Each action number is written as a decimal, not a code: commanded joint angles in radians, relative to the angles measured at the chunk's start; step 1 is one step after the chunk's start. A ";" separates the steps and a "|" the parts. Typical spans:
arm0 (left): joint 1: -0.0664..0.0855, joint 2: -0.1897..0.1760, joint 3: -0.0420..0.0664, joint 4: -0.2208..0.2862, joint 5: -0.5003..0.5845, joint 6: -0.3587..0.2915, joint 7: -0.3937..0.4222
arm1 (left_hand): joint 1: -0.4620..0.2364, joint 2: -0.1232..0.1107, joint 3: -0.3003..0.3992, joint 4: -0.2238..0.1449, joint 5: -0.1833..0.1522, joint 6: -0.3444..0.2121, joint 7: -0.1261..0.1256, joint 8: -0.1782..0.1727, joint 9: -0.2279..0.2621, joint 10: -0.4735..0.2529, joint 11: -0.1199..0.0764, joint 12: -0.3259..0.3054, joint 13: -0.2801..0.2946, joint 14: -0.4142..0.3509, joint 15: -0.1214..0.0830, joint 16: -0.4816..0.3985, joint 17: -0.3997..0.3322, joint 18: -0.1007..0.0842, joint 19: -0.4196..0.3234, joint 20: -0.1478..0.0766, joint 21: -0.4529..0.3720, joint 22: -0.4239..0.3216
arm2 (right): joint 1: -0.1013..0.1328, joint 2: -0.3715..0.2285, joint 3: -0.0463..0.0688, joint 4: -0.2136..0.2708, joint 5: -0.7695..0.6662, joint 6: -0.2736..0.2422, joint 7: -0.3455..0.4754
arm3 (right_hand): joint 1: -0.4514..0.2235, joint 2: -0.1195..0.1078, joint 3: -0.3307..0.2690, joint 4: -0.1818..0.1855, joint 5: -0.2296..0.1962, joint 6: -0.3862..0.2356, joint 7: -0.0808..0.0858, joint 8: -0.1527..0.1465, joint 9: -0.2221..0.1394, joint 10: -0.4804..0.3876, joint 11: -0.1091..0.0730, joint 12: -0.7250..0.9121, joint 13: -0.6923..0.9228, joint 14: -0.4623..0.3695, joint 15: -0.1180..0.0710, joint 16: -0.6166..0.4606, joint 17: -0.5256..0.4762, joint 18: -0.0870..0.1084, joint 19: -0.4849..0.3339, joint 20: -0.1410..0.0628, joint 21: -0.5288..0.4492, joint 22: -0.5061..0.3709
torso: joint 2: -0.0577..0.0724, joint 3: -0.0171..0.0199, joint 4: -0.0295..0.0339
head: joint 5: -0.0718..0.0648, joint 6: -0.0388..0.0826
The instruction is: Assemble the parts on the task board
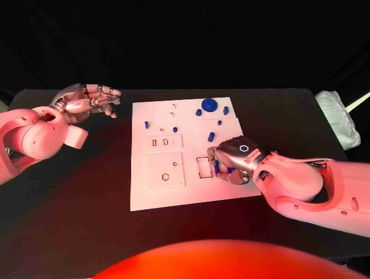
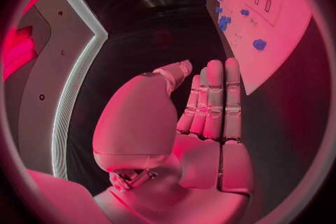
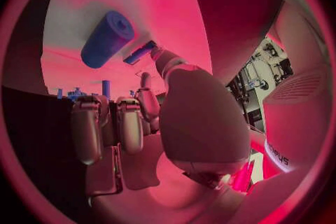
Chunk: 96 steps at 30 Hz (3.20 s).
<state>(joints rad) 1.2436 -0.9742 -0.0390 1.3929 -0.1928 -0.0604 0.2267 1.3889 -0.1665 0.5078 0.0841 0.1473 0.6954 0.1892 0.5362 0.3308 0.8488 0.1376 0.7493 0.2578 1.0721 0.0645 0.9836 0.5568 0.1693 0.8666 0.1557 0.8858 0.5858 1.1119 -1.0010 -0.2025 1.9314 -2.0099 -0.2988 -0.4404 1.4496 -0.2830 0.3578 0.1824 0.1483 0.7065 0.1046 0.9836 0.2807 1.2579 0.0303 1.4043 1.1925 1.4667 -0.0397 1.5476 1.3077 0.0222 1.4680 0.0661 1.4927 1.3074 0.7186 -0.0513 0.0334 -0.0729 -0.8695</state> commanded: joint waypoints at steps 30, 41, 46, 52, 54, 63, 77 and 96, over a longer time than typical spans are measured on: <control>-0.003 0.001 0.001 0.001 -0.001 0.008 0.018 | -0.006 -0.001 -0.002 -0.005 -0.003 -0.009 0.030 0.007 -0.008 -0.007 0.001 0.009 -0.008 -0.006 0.000 0.007 -0.005 0.014 -0.001 0.007 -0.004 0.001 | -0.002 -0.024 0.000 0.033 -0.096 -0.115 -0.016 | 0.008 0.001 0.030 0.008 -0.005 0.005 -0.009 0.011 0.000 0.005 -0.009 0.005 0.006 0.096 -0.007 -0.006 0.237 -0.008 0.086 -0.009 0.004 0.245 | 0.000 -0.0001 -0.0002 | 0.000 0.004; -0.005 0.001 0.001 0.002 -0.001 0.006 0.017 | -0.006 -0.001 -0.002 -0.005 -0.003 -0.009 0.030 0.007 -0.008 -0.007 0.001 0.009 -0.008 -0.006 0.000 0.007 -0.005 0.014 -0.001 0.007 -0.004 0.001 | 0.015 -0.061 0.002 0.038 0.052 -0.108 -0.021 | -0.037 -0.007 0.085 0.015 0.000 -0.066 0.035 -0.148 -0.082 -0.003 0.028 -0.004 -0.004 0.097 0.023 -0.004 0.238 -0.009 0.087 0.012 0.007 0.246 | 0.000 -0.0007 0.0010 | -0.001 0.007; -0.005 0.001 0.001 0.002 -0.001 0.005 0.017 | -0.006 -0.001 -0.002 -0.005 -0.003 -0.009 0.030 0.007 -0.008 -0.007 0.001 0.009 -0.008 -0.006 0.000 0.007 -0.005 0.014 -0.001 0.007 -0.004 0.001 | 0.018 -0.081 0.002 0.040 0.238 -0.094 0.000 | -0.061 -0.006 0.110 0.022 0.025 -0.015 0.043 -0.283 -0.135 0.017 0.035 0.004 0.020 0.097 0.028 -0.002 0.241 -0.010 0.087 0.020 0.009 0.246 | -0.001 -0.0011 -0.0003 | 0.000 0.006; -0.006 0.002 0.001 0.002 -0.001 0.005 0.016 | -0.006 -0.001 -0.002 -0.005 -0.003 -0.009 0.030 0.007 -0.008 -0.007 0.001 0.009 -0.008 -0.006 0.000 0.007 -0.005 0.014 -0.001 0.007 -0.004 0.001 | 0.019 -0.093 0.002 0.038 0.373 -0.062 0.021 | -0.063 -0.008 0.092 0.007 0.005 0.013 0.042 -0.331 -0.149 0.020 0.035 0.006 0.027 0.098 0.029 0.000 0.242 -0.010 0.088 0.022 0.012 0.247 | 0.000 -0.0006 -0.0012 | -0.001 0.005; -0.006 0.002 0.001 0.002 -0.001 0.005 0.016 | -0.006 -0.001 -0.002 -0.005 -0.003 -0.009 0.030 0.007 -0.008 -0.007 0.001 0.009 -0.008 -0.006 0.000 0.007 -0.005 0.014 -0.001 0.007 -0.004 0.001 | 0.018 -0.093 0.002 0.035 0.395 -0.051 0.024 | -0.063 -0.009 0.078 -0.001 -0.007 0.024 0.042 -0.345 -0.151 0.020 0.035 0.006 0.027 0.098 0.029 0.001 0.243 -0.010 0.088 0.022 0.012 0.247 | 0.000 -0.0004 -0.0007 | -0.001 0.005; -0.006 0.002 0.001 0.002 -0.001 0.005 0.015 | -0.006 -0.001 -0.002 -0.005 -0.003 -0.009 0.030 0.007 -0.008 -0.007 0.001 0.009 -0.008 -0.006 0.000 0.007 -0.005 0.014 -0.001 0.007 -0.004 0.001 | 0.014 -0.079 0.001 0.020 0.432 -0.082 0.015 | -0.069 -0.002 -0.034 -0.013 -0.089 0.056 0.037 -0.390 -0.155 0.017 0.033 0.006 0.031 0.099 0.027 0.005 0.246 -0.010 0.087 0.022 0.011 0.247 | 0.001 -0.0001 0.0002 | -0.001 0.004; -0.006 0.002 0.001 0.002 -0.001 0.005 0.014 | -0.006 -0.001 -0.002 -0.005 -0.003 -0.009 0.030 0.007 -0.008 -0.007 0.001 0.009 -0.008 -0.006 0.000 0.007 -0.005 0.014 -0.001 0.007 -0.004 0.001 | 0.006 -0.053 0.001 0.007 0.407 -0.137 -0.010 | -0.024 0.019 -0.122 -0.009 -0.093 0.056 0.041 -0.427 -0.154 0.020 0.035 0.011 0.042 0.100 0.030 0.009 0.250 -0.010 0.088 0.023 0.014 0.247 | 0.000 -0.0009 0.0005 | -0.001 0.005; -0.006 0.002 0.001 0.002 -0.002 0.005 0.013 | -0.006 -0.001 -0.002 -0.005 -0.003 -0.009 0.030 0.007 -0.008 -0.007 0.001 0.009 -0.008 -0.006 0.000 0.007 -0.005 0.014 -0.001 0.007 -0.004 0.001 | 0.001 -0.032 0.001 -0.009 0.396 -0.102 -0.013 | -0.017 0.022 -0.126 -0.009 -0.093 0.058 0.038 -0.429 -0.153 0.017 0.034 0.010 0.040 0.101 0.029 0.012 0.252 -0.009 0.087 0.023 0.009 0.246 | 0.000 -0.0003 -0.0001 | 0.000 0.004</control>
<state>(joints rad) 1.2375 -0.9739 -0.0390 1.3926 -0.1933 -0.0617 0.2298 1.3889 -0.1665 0.5078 0.0840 0.1473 0.6918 0.1855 0.5397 0.3239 0.8488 0.1376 0.7544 0.2509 1.0721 0.0645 0.9873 0.5531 0.1693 0.8667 0.1557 0.8858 0.5858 1.1143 -1.0339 -0.2013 1.9228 -1.5994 -0.4182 -0.4512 1.4206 -0.2620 0.2389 0.1742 0.0594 0.7600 0.1440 0.5592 0.1267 1.2704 0.0645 1.4093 1.2322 1.4649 -0.0159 1.5557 1.3078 0.0223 1.4661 0.0827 1.5006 1.3081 0.7186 -0.0515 0.0331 -0.0722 -0.8658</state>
